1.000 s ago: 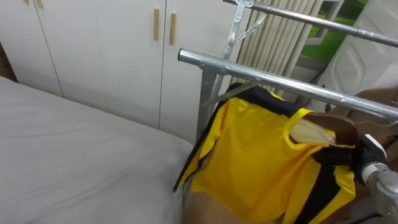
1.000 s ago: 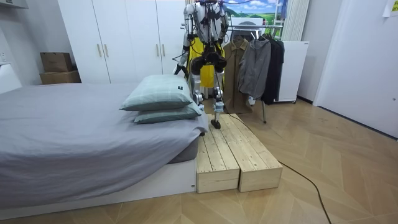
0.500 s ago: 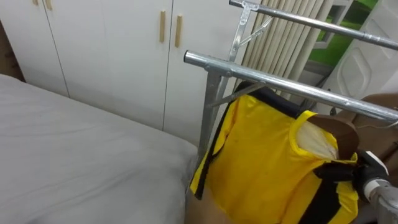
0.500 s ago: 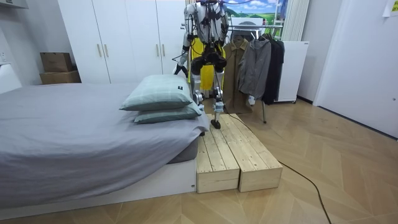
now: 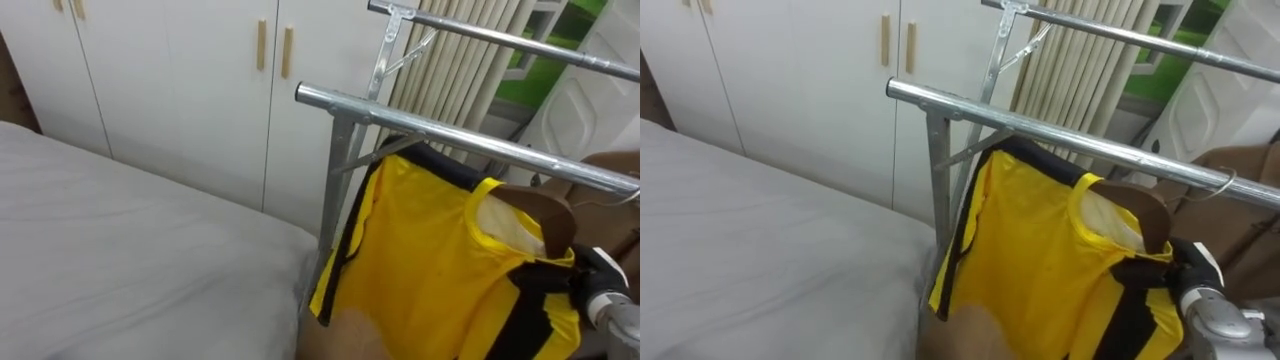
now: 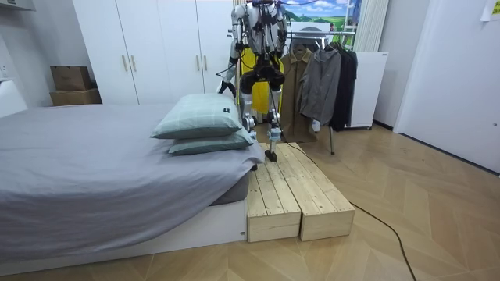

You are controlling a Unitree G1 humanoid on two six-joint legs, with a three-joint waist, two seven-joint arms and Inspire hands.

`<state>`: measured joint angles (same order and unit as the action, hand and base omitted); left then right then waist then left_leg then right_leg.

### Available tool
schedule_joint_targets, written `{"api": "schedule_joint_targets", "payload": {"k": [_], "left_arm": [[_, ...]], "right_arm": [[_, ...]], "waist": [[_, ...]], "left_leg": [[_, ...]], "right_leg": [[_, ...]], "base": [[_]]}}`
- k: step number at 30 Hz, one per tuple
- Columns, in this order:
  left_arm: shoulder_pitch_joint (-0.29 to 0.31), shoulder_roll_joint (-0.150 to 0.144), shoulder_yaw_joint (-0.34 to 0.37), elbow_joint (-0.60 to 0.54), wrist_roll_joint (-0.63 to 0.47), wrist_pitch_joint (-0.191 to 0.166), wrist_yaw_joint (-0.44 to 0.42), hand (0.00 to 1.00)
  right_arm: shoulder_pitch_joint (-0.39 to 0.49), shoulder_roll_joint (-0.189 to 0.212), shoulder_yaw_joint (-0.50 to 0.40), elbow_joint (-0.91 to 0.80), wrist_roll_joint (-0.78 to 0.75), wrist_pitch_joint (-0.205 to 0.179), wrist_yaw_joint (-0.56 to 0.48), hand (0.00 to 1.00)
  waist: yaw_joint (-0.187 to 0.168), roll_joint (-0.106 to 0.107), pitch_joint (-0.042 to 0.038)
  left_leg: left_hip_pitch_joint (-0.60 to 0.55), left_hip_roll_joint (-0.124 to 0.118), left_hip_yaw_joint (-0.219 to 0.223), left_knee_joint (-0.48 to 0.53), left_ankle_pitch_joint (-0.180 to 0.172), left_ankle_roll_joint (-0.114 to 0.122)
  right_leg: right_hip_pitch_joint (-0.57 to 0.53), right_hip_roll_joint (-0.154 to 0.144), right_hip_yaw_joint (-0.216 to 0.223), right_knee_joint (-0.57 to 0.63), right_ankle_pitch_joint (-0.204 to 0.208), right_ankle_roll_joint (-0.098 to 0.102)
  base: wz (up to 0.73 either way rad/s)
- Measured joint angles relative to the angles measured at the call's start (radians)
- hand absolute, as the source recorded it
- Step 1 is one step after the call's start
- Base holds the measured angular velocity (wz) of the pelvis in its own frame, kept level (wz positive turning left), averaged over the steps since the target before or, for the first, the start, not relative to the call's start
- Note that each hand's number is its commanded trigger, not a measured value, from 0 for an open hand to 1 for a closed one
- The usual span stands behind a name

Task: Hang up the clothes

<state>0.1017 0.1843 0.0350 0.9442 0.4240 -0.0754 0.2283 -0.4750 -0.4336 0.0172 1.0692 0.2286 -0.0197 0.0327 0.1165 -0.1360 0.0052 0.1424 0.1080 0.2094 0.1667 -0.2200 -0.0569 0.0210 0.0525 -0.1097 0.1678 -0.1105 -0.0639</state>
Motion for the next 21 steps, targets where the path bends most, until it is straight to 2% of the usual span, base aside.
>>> {"api": "schedule_joint_targets", "payload": {"k": [2,10,16,19,21], "left_arm": [[-0.001,0.000,0.000,0.001,0.000,0.000,-0.002,0.00],[-0.024,0.004,0.002,0.057,-0.002,-0.023,-0.003,0.00],[-0.017,0.006,0.002,0.058,-0.001,-0.039,-0.003,0.00],[-0.015,0.006,0.002,0.058,-0.001,-0.039,-0.004,0.00],[-0.011,0.006,0.002,0.058,-0.005,-0.040,-0.004,0.00]], "right_arm": [[0.008,0.000,0.000,0.000,-0.001,-0.003,-0.003,0.00],[0.037,0.000,-0.001,0.000,-0.029,-0.018,-0.040,0.00],[0.057,0.000,-0.003,-0.011,0.038,-0.036,-0.083,0.00],[0.072,0.000,-0.011,-0.024,0.041,-0.054,-0.089,0.00],[0.083,0.006,-0.025,-0.033,0.037,-0.058,-0.102,0.00]], "waist": [[0.000,0.000,-0.0030],[0.000,0.002,-0.0020],[-0.002,0.018,0.0003],[-0.003,0.029,-0.0035],[-0.005,0.040,-0.0087]], "left_leg": [[0.000,0.000,-0.001,0.000,0.000,0.000],[0.010,0.000,-0.006,0.001,0.000,0.000],[0.007,0.000,-0.004,0.000,0.000,0.000],[0.006,0.000,-0.006,0.000,-0.001,-0.002],[0.008,0.000,-0.005,0.000,-0.001,-0.002]], "right_leg": [[0.001,-0.001,0.000,0.001,0.000,0.000],[0.015,-0.001,-0.004,-0.001,0.000,0.000],[0.016,0.000,-0.004,-0.001,0.000,0.000],[0.015,0.001,-0.006,-0.001,0.000,0.000],[0.014,0.001,-0.006,-0.002,0.000,0.000]], "base": [[0.00],[0.01],[0.00],[0.00],[0.00]]}}
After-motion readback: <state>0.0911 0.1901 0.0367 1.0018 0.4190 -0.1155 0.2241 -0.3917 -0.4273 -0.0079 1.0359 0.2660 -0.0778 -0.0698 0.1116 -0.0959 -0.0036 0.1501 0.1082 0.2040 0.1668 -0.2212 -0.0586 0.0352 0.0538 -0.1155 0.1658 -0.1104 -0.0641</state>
